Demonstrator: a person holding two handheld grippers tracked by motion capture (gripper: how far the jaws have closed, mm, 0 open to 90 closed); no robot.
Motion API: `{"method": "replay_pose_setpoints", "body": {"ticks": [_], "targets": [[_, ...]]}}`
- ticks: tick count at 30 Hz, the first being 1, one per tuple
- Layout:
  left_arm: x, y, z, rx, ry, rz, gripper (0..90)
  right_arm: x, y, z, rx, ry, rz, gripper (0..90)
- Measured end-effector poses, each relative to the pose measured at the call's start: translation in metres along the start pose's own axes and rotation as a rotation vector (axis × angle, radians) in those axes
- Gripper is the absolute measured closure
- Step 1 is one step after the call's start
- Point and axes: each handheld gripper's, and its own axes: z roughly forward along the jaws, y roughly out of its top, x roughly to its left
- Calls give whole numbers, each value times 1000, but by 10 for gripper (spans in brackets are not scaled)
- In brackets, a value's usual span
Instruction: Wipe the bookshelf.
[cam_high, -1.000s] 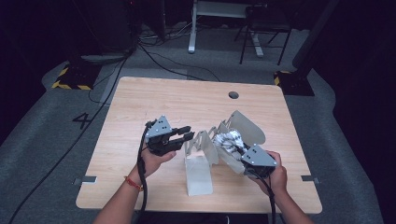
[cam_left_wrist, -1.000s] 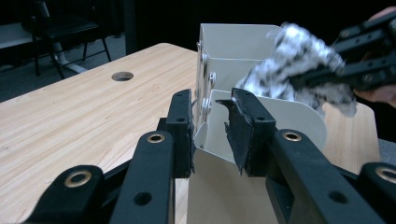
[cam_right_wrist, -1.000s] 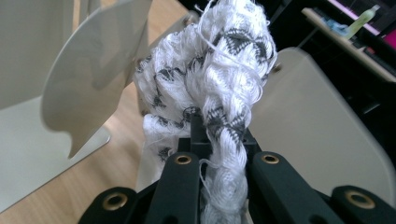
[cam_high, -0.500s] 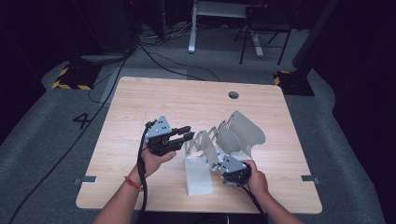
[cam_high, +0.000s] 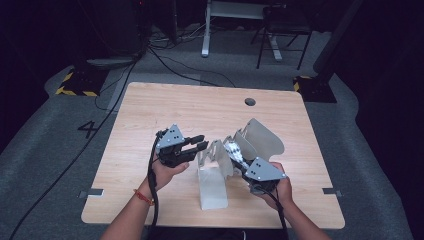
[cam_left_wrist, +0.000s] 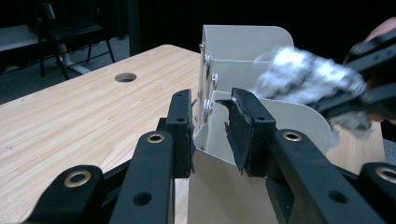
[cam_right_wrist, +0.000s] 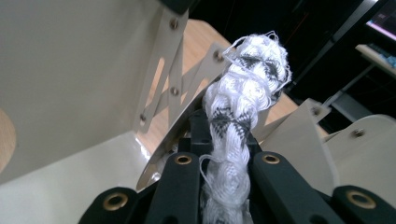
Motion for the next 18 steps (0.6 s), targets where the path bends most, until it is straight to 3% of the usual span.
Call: {"method": "replay_pose_setpoints", "body": {"ticks": [5, 8, 12, 16, 18], "targets": [[0, 0, 0, 0, -1, 1, 704, -4, 4, -11, -43, -14, 17, 846], [0, 0, 0, -1, 0, -1, 704, -1, -1, -9, -12, 11, 16, 846], [-1, 1, 0, 6, 6, 10, 705, 7, -18, 1, 68, 104, 45, 847], [-1, 1, 0, 7, 5, 9, 705, 19, -39, 14, 158, 164, 17, 847], [-1, 1, 0, 6, 8, 9, 705, 23, -48, 19, 182, 196, 31, 847]]}}
